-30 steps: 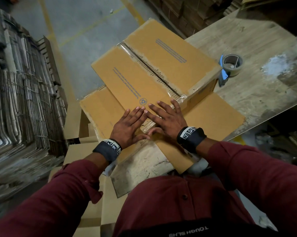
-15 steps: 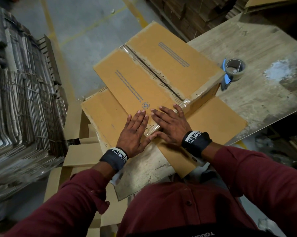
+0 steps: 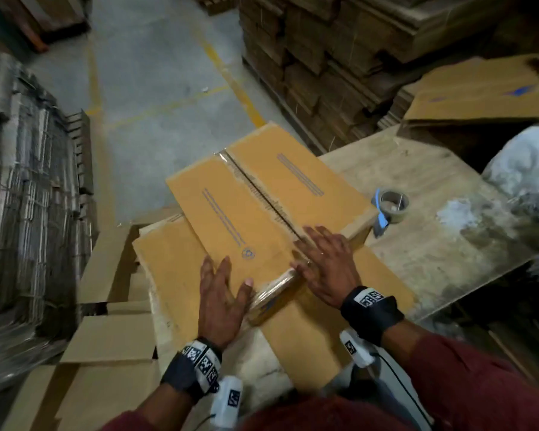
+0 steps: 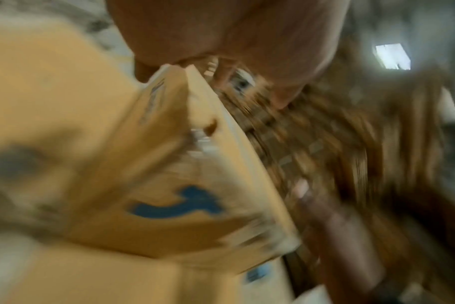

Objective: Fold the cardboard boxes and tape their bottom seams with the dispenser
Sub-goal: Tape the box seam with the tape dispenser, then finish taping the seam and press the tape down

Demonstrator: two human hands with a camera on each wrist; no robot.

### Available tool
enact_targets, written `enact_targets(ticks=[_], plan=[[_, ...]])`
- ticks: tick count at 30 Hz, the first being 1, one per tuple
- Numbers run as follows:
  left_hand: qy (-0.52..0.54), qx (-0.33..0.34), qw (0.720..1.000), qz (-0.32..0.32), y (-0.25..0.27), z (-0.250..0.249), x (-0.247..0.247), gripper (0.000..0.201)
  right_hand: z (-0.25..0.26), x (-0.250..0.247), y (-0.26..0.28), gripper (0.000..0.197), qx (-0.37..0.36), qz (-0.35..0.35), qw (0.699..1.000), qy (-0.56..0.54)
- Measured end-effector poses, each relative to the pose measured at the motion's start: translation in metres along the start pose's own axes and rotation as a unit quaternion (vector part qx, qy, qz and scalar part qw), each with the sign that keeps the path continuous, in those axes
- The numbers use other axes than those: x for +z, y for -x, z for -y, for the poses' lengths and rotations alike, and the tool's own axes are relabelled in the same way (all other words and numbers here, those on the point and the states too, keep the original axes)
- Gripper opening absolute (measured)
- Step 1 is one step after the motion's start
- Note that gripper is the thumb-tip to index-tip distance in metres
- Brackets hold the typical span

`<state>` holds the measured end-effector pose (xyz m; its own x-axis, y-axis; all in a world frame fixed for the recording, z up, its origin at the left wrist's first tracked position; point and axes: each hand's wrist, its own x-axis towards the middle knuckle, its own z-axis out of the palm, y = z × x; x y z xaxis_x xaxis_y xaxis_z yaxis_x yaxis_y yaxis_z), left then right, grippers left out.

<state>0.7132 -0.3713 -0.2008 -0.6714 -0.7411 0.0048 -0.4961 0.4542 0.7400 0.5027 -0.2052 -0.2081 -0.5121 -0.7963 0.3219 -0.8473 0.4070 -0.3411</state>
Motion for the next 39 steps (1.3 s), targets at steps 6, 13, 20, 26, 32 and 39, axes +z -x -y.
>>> enact_targets(ticks=[6,13,20,26,32,39], plan=[[0.331,-0.26,0.906,-0.034,-0.008,-0.057,0.011,0.087,-0.091,-0.06,-0.07,0.077,0.235,0.114,0.964,-0.047],[0.202,-0.262,0.943,-0.032,-0.032,-0.046,-0.026,0.095,-0.081,-0.059,-0.065,0.073,0.146,0.29,0.945,0.026],[-0.037,-0.212,0.975,-0.053,-0.037,-0.027,-0.093,0.101,0.009,-0.027,-0.003,0.059,-0.023,0.333,0.943,0.005],[0.001,-0.196,0.98,-0.031,-0.009,-0.073,-0.056,0.086,0.06,-0.04,-0.003,0.045,-0.16,0.406,0.889,-0.139],[-0.156,-0.135,0.978,-0.019,0.017,-0.114,0.023,0.067,-0.03,-0.017,-0.165,0.048,-0.004,0.219,0.973,-0.076],[-0.329,-0.135,0.932,0.067,0.007,-0.126,0.074,0.067,-0.087,-0.004,-0.21,0.051,0.034,0.294,0.955,-0.028]])
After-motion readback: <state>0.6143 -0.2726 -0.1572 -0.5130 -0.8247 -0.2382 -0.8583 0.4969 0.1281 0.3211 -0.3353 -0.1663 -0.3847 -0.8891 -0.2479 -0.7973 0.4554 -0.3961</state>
